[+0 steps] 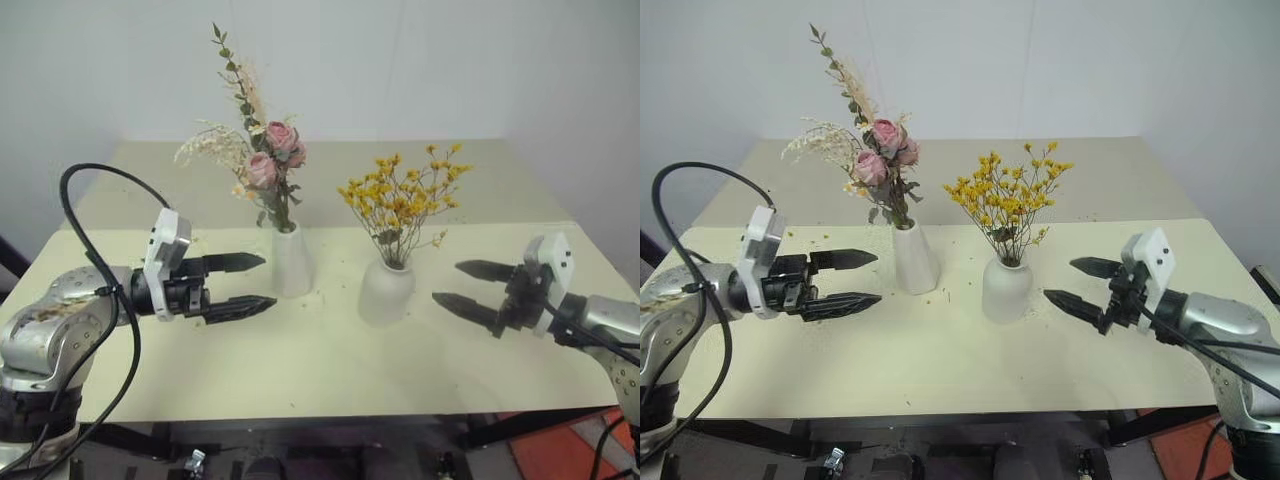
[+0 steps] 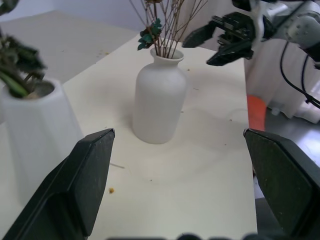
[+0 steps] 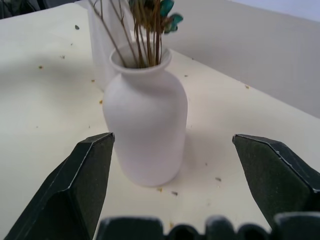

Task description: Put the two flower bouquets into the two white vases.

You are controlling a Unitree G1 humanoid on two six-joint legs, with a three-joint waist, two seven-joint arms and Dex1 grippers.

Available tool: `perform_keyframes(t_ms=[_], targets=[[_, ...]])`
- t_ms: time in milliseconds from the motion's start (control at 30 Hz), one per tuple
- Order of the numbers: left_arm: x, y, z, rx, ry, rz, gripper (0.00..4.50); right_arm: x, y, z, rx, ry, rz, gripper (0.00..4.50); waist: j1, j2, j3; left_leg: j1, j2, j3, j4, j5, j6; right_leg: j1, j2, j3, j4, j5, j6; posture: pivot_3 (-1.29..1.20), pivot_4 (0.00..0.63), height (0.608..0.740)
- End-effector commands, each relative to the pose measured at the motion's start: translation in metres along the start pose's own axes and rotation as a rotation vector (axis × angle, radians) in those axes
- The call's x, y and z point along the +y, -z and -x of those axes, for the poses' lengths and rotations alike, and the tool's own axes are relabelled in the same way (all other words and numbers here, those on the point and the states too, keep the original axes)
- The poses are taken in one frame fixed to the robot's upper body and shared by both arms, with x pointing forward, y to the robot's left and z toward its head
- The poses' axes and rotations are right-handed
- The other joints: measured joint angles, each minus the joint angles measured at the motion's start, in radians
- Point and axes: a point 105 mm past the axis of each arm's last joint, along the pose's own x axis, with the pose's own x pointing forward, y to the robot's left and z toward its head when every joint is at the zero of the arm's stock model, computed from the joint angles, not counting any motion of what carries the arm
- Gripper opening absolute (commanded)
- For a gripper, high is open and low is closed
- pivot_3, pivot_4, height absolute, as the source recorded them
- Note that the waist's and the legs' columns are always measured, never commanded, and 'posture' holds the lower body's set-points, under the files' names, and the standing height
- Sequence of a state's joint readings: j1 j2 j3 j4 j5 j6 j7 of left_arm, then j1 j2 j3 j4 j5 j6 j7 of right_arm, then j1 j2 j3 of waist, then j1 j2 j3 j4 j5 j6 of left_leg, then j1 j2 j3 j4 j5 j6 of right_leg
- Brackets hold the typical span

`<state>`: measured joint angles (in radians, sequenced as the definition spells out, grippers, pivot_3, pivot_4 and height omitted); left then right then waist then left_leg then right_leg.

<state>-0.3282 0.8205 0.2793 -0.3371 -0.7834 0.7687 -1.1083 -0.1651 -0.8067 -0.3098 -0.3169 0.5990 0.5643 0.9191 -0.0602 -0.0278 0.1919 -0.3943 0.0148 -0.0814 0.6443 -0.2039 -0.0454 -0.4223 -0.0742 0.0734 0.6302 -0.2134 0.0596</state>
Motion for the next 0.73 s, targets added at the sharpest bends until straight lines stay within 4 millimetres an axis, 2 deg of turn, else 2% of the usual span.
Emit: perform_keyframes(t_ms=[33, 200, 333, 467, 733], targets=[[-0.005, -0.005, 0.012, -0.022, -0.071, -0.042, 4.5, -0.009, -0.01, 0.01, -0.038, 0.056, 0.073, 4.45, -0.001, 0.0, 0.0, 0.001, 0.0, 0.0, 0.0, 0.0, 0.0, 0.0, 0.0, 0.0, 0.0, 0.0, 0.0, 0.0, 0.15, 0.74], [-0.003, 0.007, 0.024, -0.019, -0.172, -0.053, 4.5, -0.007, -0.005, 0.012, -0.042, 0.067, 0.073, 4.45, 0.003, 0.0, 0.0, 0.001, 0.0, 0.0, 0.0, 0.0, 0.0, 0.001, 0.0, 0.0, 0.0, 0.0, -0.001, 0.0, 0.15, 0.74], [0.007, 0.015, 0.034, -0.023, -0.293, -0.04, 4.5, -0.006, 0.003, 0.013, -0.03, 0.083, 0.057, 4.45, 0.012, 0.0, 0.0, 0.001, 0.0, 0.0, 0.0, 0.0, 0.0, 0.001, 0.0, 0.0, 0.0, 0.0, -0.001, 0.0, 0.15, 0.74], [0.003, 0.023, 0.039, -0.019, -0.337, -0.019, 4.5, -0.004, 0.01, 0.015, -0.019, 0.09, 0.035, 4.45, 0.015, 0.0, 0.0, 0.001, 0.0, 0.0, 0.0, 0.0, 0.0, 0.001, 0.0, 0.0, 0.0, 0.0, -0.001, 0.0, 0.15, 0.74], [0.005, 0.029, 0.05, -0.022, -0.407, -0.01, 4.5, -0.003, 0.005, 0.01, -0.038, 0.082, 0.035, 4.45, 0.016, 0.0, 0.0, 0.002, 0.0, 0.001, 0.0, 0.0, 0.0, 0.002, 0.0, 0.0, 0.0, -0.001, -0.002, 0.0, 0.15, 0.74]])
